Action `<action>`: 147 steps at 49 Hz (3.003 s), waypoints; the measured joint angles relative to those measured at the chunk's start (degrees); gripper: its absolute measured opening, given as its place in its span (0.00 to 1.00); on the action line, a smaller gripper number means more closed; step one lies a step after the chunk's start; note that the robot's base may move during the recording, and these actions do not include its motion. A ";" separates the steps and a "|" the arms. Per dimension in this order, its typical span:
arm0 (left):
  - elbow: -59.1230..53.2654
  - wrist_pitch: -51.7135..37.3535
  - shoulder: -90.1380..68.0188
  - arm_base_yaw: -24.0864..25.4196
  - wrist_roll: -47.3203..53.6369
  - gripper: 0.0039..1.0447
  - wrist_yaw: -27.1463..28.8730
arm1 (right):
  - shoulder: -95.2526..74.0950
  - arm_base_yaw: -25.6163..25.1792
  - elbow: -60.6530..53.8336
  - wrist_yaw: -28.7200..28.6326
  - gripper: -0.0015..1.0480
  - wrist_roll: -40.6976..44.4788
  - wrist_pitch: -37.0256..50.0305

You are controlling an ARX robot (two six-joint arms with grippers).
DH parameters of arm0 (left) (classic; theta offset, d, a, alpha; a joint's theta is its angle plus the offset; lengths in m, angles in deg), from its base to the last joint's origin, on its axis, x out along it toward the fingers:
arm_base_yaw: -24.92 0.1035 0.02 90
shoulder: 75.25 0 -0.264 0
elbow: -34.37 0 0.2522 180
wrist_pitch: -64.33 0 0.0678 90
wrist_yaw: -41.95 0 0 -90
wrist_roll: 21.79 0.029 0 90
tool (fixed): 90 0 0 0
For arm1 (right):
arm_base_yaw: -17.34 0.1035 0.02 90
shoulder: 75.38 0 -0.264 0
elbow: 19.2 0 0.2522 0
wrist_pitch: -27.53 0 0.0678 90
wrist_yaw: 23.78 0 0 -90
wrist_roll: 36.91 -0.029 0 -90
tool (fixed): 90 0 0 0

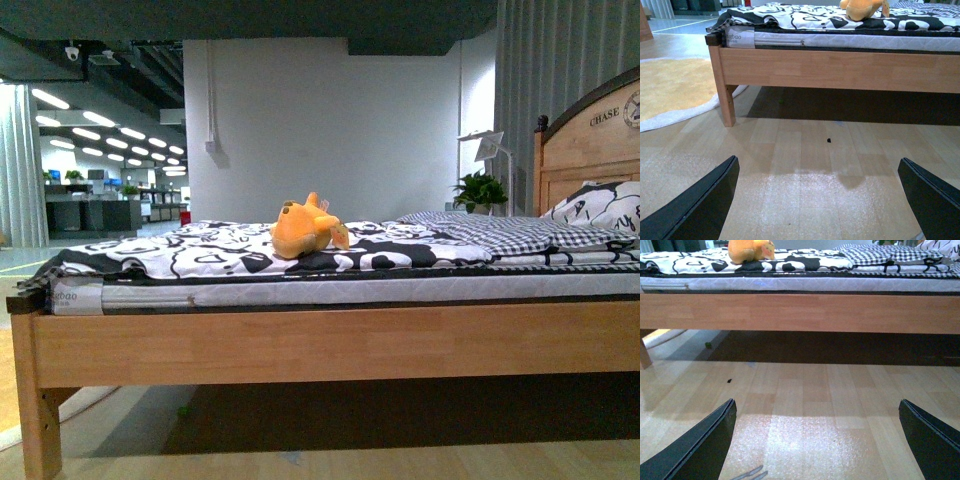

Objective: Put away toys

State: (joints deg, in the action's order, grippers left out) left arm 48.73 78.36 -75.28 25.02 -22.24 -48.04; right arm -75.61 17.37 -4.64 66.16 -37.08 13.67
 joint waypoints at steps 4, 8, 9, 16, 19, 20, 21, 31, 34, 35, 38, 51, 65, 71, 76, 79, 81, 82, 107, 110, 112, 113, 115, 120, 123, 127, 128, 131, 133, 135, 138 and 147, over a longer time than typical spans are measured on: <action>0.00 0.00 0.00 0.00 0.00 0.94 0.00 | 0.00 0.00 0.00 0.00 0.94 0.00 0.00; 0.00 0.00 0.00 0.00 0.00 0.94 -0.02 | 0.00 0.00 0.00 0.00 0.94 0.00 0.00; 0.00 0.00 0.00 0.00 0.00 0.94 0.00 | 0.02 0.00 -0.02 0.00 0.94 0.00 0.00; 0.00 0.00 0.00 0.00 0.00 0.94 0.00 | 0.00 0.00 0.00 0.00 0.94 0.00 0.00; 0.00 0.00 0.00 0.00 0.00 0.94 -0.02 | 0.02 0.00 0.00 0.02 0.94 0.00 0.00; 0.00 0.00 0.00 0.00 0.00 0.94 0.00 | 0.02 0.00 0.00 0.00 0.94 0.00 0.00; 0.00 0.00 -0.02 0.00 0.00 0.94 0.02 | 0.00 0.00 -0.02 0.02 0.94 0.00 0.00; 0.00 0.00 0.00 0.00 0.00 0.94 0.02 | 0.02 0.00 0.00 0.02 0.94 0.02 0.00; 0.00 0.00 0.00 0.00 0.00 0.94 0.00 | 0.02 0.00 -0.02 0.02 0.94 0.00 0.00; 0.00 0.00 0.00 0.00 0.00 0.94 0.02 | 0.02 0.00 0.00 0.02 0.94 0.00 0.00; 0.00 0.00 0.00 0.00 0.00 0.94 -0.02 | 0.02 0.00 0.00 0.02 0.94 0.00 0.00; 0.00 0.00 0.00 0.00 0.00 0.94 -0.02 | 0.02 0.00 0.00 0.00 0.94 0.00 0.00; 0.00 0.00 0.00 0.00 0.00 0.94 -0.07 | 0.02 0.00 0.00 0.13 0.94 0.00 0.00; 0.00 0.00 0.00 0.00 0.00 0.94 -0.02 | 0.02 0.00 0.00 0.13 0.94 0.00 0.00; 0.00 0.00 0.00 0.00 0.02 0.94 -0.15 | 0.02 0.00 0.00 0.17 0.94 0.00 0.00; 0.00 0.00 0.00 0.00 0.00 0.94 -0.04 | 0.02 0.00 -0.02 0.15 0.94 0.00 0.00; 0.00 0.00 0.00 0.00 0.00 0.94 -0.07 | 0.00 0.00 0.00 0.15 0.94 0.00 0.00; 0.00 0.00 0.00 0.00 0.00 0.94 -0.02 | 0.02 0.00 0.00 0.13 0.94 0.00 0.00; 0.00 0.00 -0.02 -0.04 0.00 0.94 0.02 | -11.08 -9.11 1.42 -22.64 0.94 -8.26 8.79; 0.00 0.00 -0.02 -0.04 0.00 0.94 0.02 | -20.74 -10.12 4.61 -23.63 0.94 -10.12 18.36; 0.00 0.00 -0.02 -0.04 0.00 0.94 0.00 | -26.69 -9.55 7.26 -21.97 0.94 -10.43 24.04; 0.00 0.00 -0.02 -0.04 0.02 0.94 0.00 | -30.10 -8.81 8.92 -20.15 0.94 -10.47 27.08; 0.00 0.00 -0.02 -0.04 0.00 0.94 0.00 | -35.39 -7.02 11.98 -17.57 0.94 -10.43 31.04; 0.00 0.00 -0.02 -0.04 0.00 0.94 0.00 | -45.64 -1.38 19.71 -12.04 0.94 -9.46 34.88; 0.00 0.00 0.00 -0.04 0.00 0.94 0.00 | -49.70 1.77 23.78 -9.31 0.94 -8.46 35.39; 0.00 0.00 -0.02 -0.04 0.00 0.94 0.00 | -54.38 5.99 29.31 -6.23 0.94 -6.91 35.69; 0.00 0.00 -0.02 -0.04 0.02 0.94 0.00 | -55.52 7.02 30.67 -5.18 0.94 -6.34 35.69; 0.00 0.00 -0.02 -0.04 0.00 0.94 0.00 | -59.43 10.45 35.26 -2.23 0.94 -4.68 35.69; 0.00 0.00 -0.02 -0.04 0.00 0.94 0.00 | -61.13 11.82 37.18 -0.92 0.94 -4.11 35.69; 0.00 0.00 -0.02 -0.04 0.02 0.94 0.00 | -64.67 14.40 40.87 1.95 0.94 -2.14 35.67; 0.00 0.00 -0.02 -0.04 0.00 0.94 0.00 | -69.05 17.14 44.87 5.09 0.94 1.46 36.22; 0.00 0.00 -0.02 -0.04 0.00 0.94 0.02 | -82.29 21.66 57.83 11.78 0.94 7.82 32.46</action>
State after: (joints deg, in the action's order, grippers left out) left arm 48.73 78.36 -75.30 24.97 -22.24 -48.02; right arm -157.90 39.03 53.19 77.94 -29.25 46.13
